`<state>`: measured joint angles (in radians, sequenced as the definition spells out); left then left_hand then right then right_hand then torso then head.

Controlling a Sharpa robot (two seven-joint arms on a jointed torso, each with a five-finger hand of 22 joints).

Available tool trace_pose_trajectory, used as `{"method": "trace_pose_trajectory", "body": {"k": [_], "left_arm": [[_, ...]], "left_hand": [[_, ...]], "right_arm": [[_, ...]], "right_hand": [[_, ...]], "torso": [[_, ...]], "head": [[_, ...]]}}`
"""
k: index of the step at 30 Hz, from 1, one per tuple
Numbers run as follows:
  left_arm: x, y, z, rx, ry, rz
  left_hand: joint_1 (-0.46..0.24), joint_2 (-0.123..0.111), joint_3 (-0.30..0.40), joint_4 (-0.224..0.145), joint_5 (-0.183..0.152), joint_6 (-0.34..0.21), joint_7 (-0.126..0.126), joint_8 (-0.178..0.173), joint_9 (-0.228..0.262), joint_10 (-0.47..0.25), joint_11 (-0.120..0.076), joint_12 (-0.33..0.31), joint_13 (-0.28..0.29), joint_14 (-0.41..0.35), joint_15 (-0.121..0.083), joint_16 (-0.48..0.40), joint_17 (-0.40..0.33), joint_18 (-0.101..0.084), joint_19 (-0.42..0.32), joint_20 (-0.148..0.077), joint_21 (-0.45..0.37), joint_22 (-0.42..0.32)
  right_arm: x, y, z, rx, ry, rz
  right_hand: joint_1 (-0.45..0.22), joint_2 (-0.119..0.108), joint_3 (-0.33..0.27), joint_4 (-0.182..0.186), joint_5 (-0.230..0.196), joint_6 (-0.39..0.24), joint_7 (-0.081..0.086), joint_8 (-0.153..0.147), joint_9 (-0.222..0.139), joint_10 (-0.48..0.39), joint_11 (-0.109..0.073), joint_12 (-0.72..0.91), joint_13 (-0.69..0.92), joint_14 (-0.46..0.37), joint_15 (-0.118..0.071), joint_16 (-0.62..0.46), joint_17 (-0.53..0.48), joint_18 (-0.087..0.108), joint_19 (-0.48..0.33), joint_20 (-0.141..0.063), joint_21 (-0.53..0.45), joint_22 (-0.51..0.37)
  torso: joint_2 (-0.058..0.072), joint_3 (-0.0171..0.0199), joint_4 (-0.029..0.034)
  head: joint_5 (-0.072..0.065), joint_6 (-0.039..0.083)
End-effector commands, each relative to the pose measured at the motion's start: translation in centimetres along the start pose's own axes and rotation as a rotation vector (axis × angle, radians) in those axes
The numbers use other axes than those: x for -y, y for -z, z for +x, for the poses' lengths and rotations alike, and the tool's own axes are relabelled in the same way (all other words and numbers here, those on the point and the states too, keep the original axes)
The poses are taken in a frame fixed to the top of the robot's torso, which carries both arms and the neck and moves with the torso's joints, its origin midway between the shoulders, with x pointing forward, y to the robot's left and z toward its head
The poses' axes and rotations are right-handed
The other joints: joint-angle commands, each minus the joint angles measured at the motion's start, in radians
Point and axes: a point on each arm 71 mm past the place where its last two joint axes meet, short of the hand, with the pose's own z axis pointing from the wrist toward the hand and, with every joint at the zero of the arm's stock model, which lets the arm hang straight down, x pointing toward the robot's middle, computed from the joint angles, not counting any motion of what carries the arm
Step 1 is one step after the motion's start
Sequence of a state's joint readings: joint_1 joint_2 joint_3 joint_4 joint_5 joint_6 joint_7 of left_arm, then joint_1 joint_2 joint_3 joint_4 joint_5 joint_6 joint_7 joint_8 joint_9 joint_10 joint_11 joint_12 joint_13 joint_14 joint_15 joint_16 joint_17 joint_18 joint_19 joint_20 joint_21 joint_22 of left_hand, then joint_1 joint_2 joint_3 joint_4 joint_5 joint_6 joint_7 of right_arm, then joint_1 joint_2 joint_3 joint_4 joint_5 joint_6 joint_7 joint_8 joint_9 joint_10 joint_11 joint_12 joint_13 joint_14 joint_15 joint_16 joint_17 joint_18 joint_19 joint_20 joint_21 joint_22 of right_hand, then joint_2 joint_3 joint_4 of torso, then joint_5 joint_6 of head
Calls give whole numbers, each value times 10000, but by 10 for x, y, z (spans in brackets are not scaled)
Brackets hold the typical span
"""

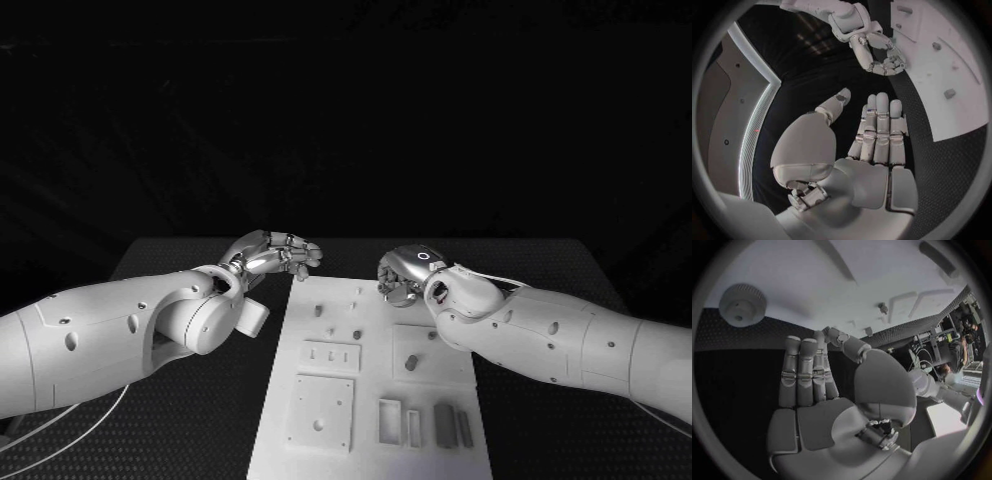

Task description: Assemble the parts on the task board

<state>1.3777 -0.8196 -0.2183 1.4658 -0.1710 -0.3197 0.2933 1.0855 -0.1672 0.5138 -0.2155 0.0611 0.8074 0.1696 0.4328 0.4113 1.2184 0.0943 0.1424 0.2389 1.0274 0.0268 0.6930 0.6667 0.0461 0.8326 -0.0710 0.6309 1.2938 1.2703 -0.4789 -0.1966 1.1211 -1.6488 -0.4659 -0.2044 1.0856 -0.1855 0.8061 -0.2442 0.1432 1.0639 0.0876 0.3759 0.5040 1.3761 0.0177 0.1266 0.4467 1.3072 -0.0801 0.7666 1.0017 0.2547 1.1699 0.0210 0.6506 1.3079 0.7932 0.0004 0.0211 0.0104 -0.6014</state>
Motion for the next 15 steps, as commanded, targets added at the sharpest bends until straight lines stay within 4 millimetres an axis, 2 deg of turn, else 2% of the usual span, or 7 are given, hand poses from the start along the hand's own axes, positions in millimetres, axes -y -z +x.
{"method": "trace_pose_trajectory", "body": {"k": [1, 4, 15], "left_arm": [[3, -1, 2, -110, -8, 143], [3, -1, 2, -108, -7, 153], [7, -2, 1, -90, -43, 214]], "left_hand": [[-25, 4, 49, -1, -54, -23, 28, -46, 16, -33, 12, -70, 13, -84, -3, -16, -15, 169, -46, -11, 49, -14], [-27, 6, 49, 0, -54, -22, 29, -49, 18, -33, 12, -72, 15, -84, -3, -15, -16, 169, -46, -10, 49, -14], [-25, 2, 49, -3, -54, -21, 28, -56, 28, -31, 13, -83, 23, -85, -3, -14, -18, 169, -48, -10, 52, -16]], "right_arm": [[-3, -2, -1, 257, 106, -72], [-6, -5, -1, 379, 84, -129], [-18, -12, -9, 743, -160, -270]], "right_hand": [[-11, 39, 72, -15, -35, 53, 10, 44, 434, 75, 27, -46, 19, -2, -57, 36, -6, 71, -1, -56, 40, 203], [-11, 40, 79, -14, -37, 54, 10, 41, 437, 75, 27, -49, 25, -2, -57, 39, -9, 71, 0, -57, 43, 202], [-6, 28, 101, -22, -42, 57, 10, 32, 450, 73, 26, -62, 45, 0, -58, 52, -25, 71, 2, -63, 59, 201]], "torso": [[10, 4, 32], [28, 1, 39], [115, -22, 155]], "head": [[23, 11], [42, 41], [38, 85]]}}
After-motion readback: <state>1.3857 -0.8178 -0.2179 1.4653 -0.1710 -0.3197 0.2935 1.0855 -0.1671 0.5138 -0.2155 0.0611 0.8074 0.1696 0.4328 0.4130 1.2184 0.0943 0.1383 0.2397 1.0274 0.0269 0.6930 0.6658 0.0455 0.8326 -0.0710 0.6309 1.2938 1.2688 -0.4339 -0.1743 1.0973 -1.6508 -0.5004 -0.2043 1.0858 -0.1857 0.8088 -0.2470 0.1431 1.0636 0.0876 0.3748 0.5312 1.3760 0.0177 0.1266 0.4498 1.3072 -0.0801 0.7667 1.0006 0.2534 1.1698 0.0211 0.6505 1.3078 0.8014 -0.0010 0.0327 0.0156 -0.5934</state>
